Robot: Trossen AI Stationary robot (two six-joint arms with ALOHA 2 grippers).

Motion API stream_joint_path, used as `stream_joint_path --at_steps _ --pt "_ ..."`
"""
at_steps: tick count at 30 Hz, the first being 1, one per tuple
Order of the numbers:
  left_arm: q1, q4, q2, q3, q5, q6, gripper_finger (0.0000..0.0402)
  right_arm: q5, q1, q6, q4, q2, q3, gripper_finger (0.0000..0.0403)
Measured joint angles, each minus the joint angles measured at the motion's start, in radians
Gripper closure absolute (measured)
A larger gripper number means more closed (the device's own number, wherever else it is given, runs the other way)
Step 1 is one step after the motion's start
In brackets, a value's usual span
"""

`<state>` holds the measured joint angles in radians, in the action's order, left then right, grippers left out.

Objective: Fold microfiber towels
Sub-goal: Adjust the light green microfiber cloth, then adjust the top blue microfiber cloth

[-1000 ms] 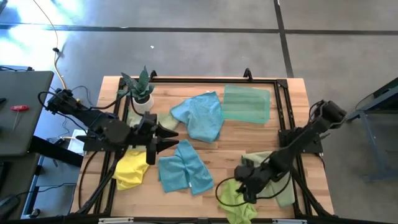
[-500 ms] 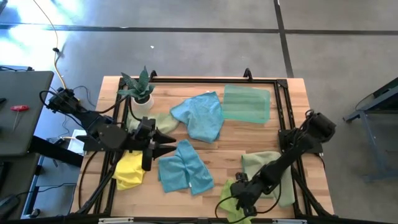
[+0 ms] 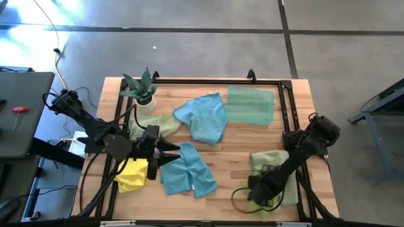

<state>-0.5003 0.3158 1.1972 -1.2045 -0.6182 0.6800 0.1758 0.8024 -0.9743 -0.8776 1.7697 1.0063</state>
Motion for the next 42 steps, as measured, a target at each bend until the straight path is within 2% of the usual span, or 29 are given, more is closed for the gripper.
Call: stream_joint_path --at_steps 5,8,10,13,19,22,24,34,42 --pt "0.000 0.002 0.021 0.000 0.001 0.000 0.0245 0.008 0.035 -0.137 -0.170 -0.061 0.001 0.0185" --pt "0.000 0.001 0.032 0.000 0.003 -0.002 0.0245 -0.068 0.073 -0.219 -0.222 -0.114 0.028 0.0185" --pt "0.000 0.009 0.039 0.000 0.004 -0.009 0.0245 -0.167 0.102 -0.262 -0.233 -0.153 0.067 0.0185" --pt "0.000 0.015 0.045 -0.001 0.006 -0.018 0.0245 -0.371 0.143 -0.313 -0.212 -0.199 0.117 0.0185" --pt "0.002 0.096 0.054 -0.001 0.035 0.024 0.0245 -0.733 0.142 -0.353 -0.051 -0.239 0.173 0.0185" --pt "0.002 0.147 0.059 0.000 0.042 0.066 0.0245 -0.884 0.122 -0.353 0.017 -0.240 0.184 0.0185" --pt "0.002 0.174 0.058 0.000 0.043 0.101 0.0245 -0.941 0.101 -0.344 0.061 -0.238 0.184 0.0185" --pt "0.001 0.325 0.117 0.001 0.133 0.227 0.0245 -0.944 -0.048 -0.329 0.116 -0.238 0.184 0.0185" --pt "0.001 0.408 0.216 0.001 0.220 0.341 0.0245 -0.848 -0.264 -0.310 0.137 -0.223 0.184 0.0185"
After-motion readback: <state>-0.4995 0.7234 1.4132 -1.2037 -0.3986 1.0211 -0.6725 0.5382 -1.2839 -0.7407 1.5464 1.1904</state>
